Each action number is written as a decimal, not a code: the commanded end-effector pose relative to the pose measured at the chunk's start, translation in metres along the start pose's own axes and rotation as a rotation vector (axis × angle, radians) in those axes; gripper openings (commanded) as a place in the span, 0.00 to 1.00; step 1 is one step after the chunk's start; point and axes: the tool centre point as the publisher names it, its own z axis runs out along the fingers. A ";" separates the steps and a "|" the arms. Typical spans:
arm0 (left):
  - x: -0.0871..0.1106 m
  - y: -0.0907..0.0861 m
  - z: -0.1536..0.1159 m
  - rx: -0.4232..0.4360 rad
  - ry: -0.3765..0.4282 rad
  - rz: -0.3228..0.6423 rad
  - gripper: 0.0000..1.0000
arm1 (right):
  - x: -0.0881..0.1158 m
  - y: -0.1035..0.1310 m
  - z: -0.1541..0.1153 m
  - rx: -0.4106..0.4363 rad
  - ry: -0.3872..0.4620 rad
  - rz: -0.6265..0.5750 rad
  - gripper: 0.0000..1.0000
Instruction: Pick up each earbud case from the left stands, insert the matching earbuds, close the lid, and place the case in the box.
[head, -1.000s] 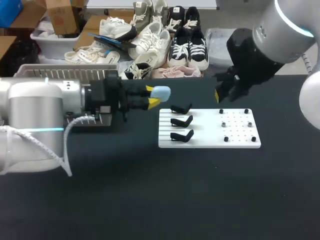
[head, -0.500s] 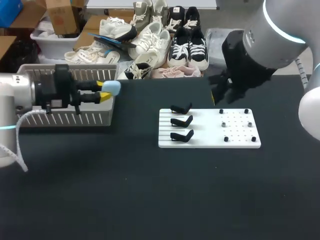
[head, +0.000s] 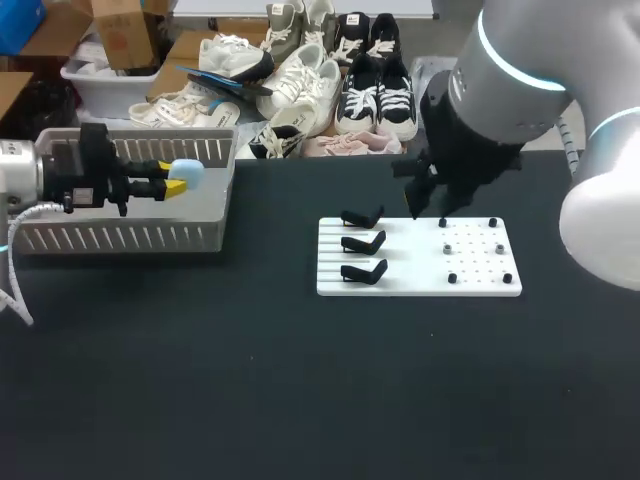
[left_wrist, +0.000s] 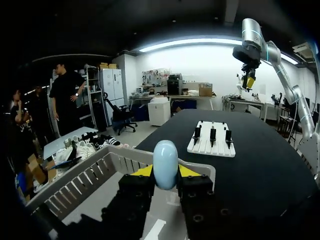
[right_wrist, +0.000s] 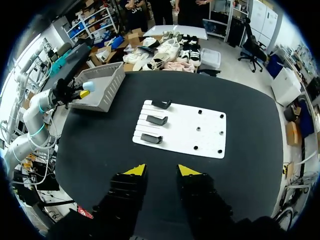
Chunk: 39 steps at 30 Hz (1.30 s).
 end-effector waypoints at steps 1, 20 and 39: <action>0.010 0.019 0.007 0.113 0.032 -0.023 0.00 | 0.000 0.005 0.001 0.021 0.003 0.014 0.35; 0.012 0.011 0.010 0.143 0.056 -0.076 1.00 | 0.006 0.008 0.000 0.018 -0.006 0.017 0.35; -0.045 -0.075 0.013 0.164 -0.019 0.003 1.00 | 0.000 -0.029 -0.009 -0.054 -0.100 0.087 0.38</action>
